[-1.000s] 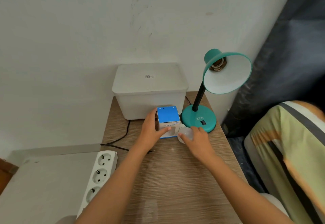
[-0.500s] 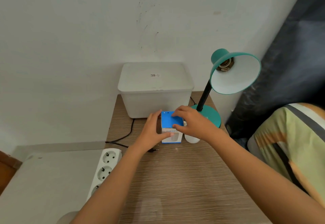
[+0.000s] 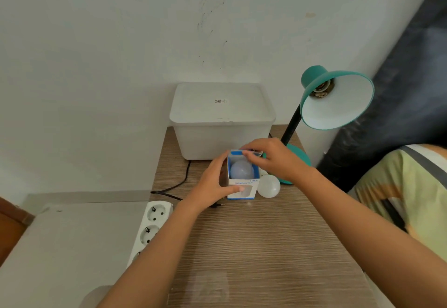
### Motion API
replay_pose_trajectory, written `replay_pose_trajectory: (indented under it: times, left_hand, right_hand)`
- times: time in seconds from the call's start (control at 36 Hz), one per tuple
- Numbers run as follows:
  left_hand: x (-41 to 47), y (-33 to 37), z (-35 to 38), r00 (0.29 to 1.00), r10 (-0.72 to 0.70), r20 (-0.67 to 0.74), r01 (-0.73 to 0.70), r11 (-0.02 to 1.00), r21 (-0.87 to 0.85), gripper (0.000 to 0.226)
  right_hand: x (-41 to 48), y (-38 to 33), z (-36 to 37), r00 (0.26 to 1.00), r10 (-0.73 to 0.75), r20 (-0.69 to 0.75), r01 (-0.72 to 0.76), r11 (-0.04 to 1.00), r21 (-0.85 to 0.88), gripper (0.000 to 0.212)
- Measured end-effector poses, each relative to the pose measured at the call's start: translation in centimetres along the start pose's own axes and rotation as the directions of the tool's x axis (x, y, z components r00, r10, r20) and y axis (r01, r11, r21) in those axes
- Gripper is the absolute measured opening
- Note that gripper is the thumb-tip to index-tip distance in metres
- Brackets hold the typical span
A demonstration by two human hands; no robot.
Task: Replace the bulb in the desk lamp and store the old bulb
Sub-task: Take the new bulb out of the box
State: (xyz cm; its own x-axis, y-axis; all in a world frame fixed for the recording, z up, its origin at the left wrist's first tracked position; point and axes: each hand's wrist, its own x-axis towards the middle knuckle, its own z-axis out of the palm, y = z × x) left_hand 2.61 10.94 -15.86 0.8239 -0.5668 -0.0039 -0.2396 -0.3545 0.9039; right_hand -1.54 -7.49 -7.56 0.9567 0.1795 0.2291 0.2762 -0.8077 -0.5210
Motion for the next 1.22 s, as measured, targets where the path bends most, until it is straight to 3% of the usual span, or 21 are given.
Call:
replay_pose_trajectory:
  times: [0.17,0.33,0.44,0.53,0.64,0.86,0.94,1.03,1.14,1.22]
  left_hand:
    - [-0.7,0.4,-0.3,0.999,0.037,0.026,-0.036,0.998,-0.042,0.099]
    - [-1.8,0.0,-0.8,1.0,0.008,-0.014,-0.009,0.998,-0.068,0.101]
    - [-1.8,-0.2,-0.9,1.0,-0.023,-0.005,0.022,0.998,-0.062,0.108]
    - [-1.6,-0.5,-0.6,0.999,-0.035,0.006,0.035,0.997,-0.065,0.113]
    - [-1.5,-0.6,-0.3,1.0,-0.031,0.006,0.031,0.998,-0.057,0.111]
    - [-1.5,-0.7,-0.4,1.0,-0.028,0.006,0.028,0.999,-0.04,0.11]
    - [-1.4,-0.8,-0.4,0.999,-0.031,0.005,0.032,0.999,-0.036,0.113]
    - [-1.2,-0.9,-0.5,0.999,-0.026,0.02,0.027,0.999,-0.022,0.114]
    - [-1.0,-0.7,-0.6,0.999,-0.029,0.038,0.03,0.999,-0.02,0.114]
    - [-1.0,-0.5,-0.5,0.999,-0.026,0.042,0.026,1.0,0.003,0.113]
  right_hand:
    - [1.6,-0.1,0.9,0.926,0.321,-0.201,-0.238,0.906,0.349,0.016]
    - [2.1,0.2,2.9,0.832,0.511,-0.214,-0.356,0.79,0.499,0.023]
    - [1.2,-0.1,3.0,0.831,0.512,-0.218,-0.373,0.803,0.464,0.021]
    - [0.3,-0.8,2.6,0.824,0.478,-0.305,-0.344,0.848,0.402,0.017]
    - [-1.0,-1.6,2.5,0.81,0.421,-0.408,-0.285,0.891,0.354,0.012]
    - [-1.8,-2.6,3.2,0.793,0.388,-0.47,-0.249,0.91,0.331,0.012]
    - [-1.7,-2.8,3.6,0.865,0.352,-0.358,-0.255,0.922,0.29,0.011]
    - [-0.9,-2.9,3.6,0.947,0.304,-0.102,-0.286,0.945,0.157,0.017]
    - [0.6,-3.6,2.9,0.918,0.351,0.183,-0.352,0.936,-0.03,0.033]
    - [1.6,-4.7,2.6,0.858,0.393,0.331,-0.346,0.918,-0.193,0.021]
